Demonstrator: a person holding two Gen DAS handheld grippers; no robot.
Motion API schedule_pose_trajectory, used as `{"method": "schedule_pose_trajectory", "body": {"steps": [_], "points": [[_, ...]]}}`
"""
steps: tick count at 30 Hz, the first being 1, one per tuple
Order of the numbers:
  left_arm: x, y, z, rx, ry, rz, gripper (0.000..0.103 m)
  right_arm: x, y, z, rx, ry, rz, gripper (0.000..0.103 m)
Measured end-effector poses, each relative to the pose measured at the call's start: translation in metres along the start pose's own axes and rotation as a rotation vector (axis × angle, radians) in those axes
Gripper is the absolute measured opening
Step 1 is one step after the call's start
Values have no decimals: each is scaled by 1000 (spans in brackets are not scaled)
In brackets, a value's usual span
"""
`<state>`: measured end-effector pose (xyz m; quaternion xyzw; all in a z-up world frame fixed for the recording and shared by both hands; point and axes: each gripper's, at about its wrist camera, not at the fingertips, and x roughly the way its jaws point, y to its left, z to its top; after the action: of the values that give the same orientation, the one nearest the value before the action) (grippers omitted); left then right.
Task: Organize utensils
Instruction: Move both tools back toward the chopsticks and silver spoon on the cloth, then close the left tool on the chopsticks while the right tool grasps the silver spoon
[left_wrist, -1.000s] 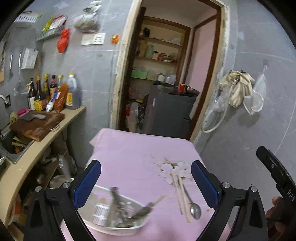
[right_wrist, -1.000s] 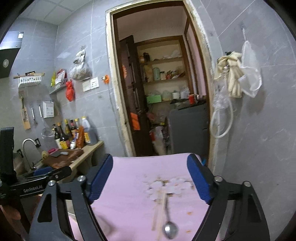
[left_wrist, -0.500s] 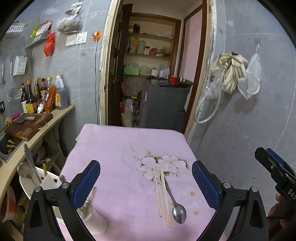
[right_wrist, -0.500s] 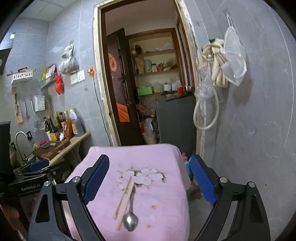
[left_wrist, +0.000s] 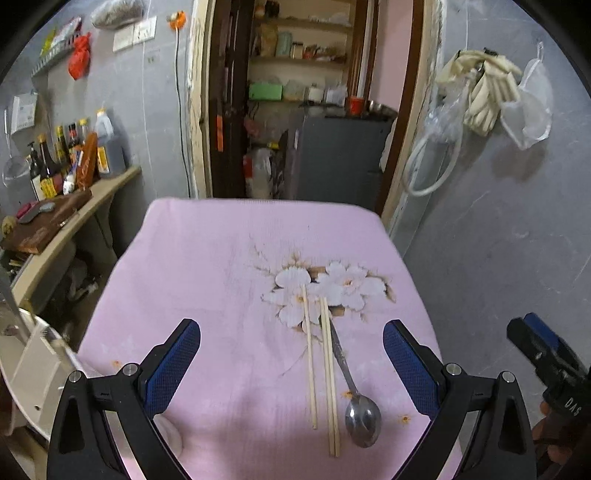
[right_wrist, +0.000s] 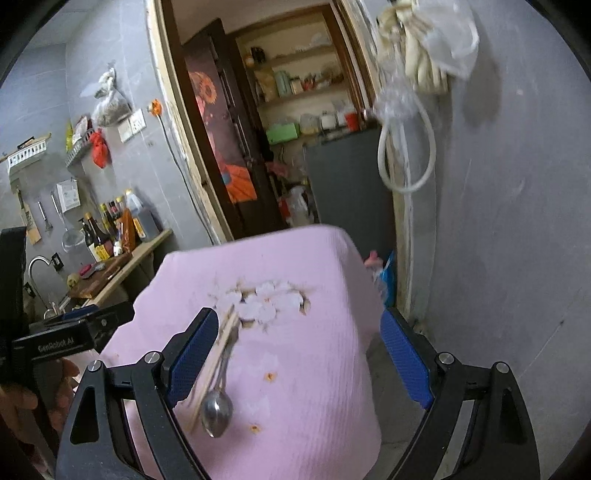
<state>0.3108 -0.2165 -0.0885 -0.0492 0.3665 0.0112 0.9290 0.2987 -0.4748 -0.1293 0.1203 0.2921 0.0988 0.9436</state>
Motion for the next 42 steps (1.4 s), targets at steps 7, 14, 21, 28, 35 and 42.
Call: {"method": "schedule_pose_trajectory", "body": {"steps": [7,14,21,28,35,42], "points": [[38,-2,-2,22,97,14,86,46,-2,-20,15,94,72,71],[80,9,-11,-16,221,-67,55,80,8,-39,5,188,132,49],[107,20,-21,-89,310,-134,37,110,30,-54,-47,295,212,31],[114,24,-26,-121,336,-168,35,130,53,-64,-106,364,251,29],[120,26,-24,-103,338,-191,27,135,68,-69,-143,402,270,29],[124,27,-21,-107,341,-210,25,144,82,-70,-197,454,257,28]]}}
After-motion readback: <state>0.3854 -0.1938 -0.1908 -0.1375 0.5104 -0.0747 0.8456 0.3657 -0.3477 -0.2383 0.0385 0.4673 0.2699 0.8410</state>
